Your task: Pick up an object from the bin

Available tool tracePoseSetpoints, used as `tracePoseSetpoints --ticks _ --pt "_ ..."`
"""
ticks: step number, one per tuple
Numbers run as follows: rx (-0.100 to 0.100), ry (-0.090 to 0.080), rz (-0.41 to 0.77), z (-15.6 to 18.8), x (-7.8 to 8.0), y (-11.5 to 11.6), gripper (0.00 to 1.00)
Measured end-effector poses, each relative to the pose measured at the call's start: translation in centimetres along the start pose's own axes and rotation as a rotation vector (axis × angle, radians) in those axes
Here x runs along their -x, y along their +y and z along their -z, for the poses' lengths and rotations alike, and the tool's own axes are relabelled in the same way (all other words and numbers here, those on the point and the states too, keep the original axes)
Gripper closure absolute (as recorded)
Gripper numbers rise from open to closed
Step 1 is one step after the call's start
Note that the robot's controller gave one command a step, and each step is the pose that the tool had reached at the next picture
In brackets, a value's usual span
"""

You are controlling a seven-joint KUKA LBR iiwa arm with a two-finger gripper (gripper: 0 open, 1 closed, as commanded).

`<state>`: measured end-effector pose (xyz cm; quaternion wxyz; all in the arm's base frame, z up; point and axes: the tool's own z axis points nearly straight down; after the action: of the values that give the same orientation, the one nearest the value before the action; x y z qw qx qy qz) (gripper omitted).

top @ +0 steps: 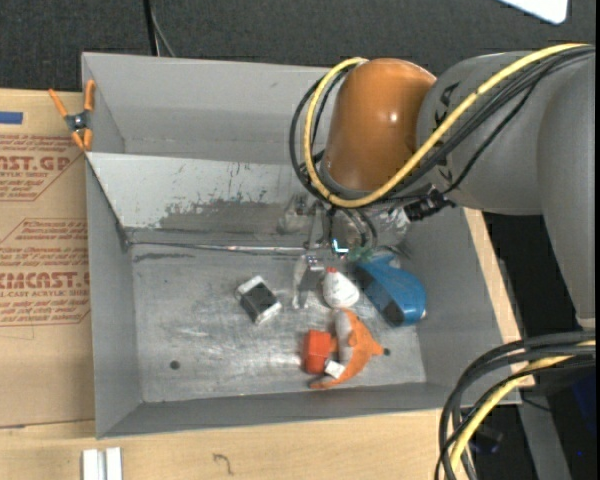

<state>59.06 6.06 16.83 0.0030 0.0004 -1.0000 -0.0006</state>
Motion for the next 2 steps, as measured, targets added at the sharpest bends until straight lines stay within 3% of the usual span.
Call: tracePoseSetpoints --ticks 1,2 --pt "0.000 -0.008 0.000 0.5 0.2 0.0 0.00" --pt "0.000 -0.014 -0.009 -5.2 0.2 1.8 0.00"
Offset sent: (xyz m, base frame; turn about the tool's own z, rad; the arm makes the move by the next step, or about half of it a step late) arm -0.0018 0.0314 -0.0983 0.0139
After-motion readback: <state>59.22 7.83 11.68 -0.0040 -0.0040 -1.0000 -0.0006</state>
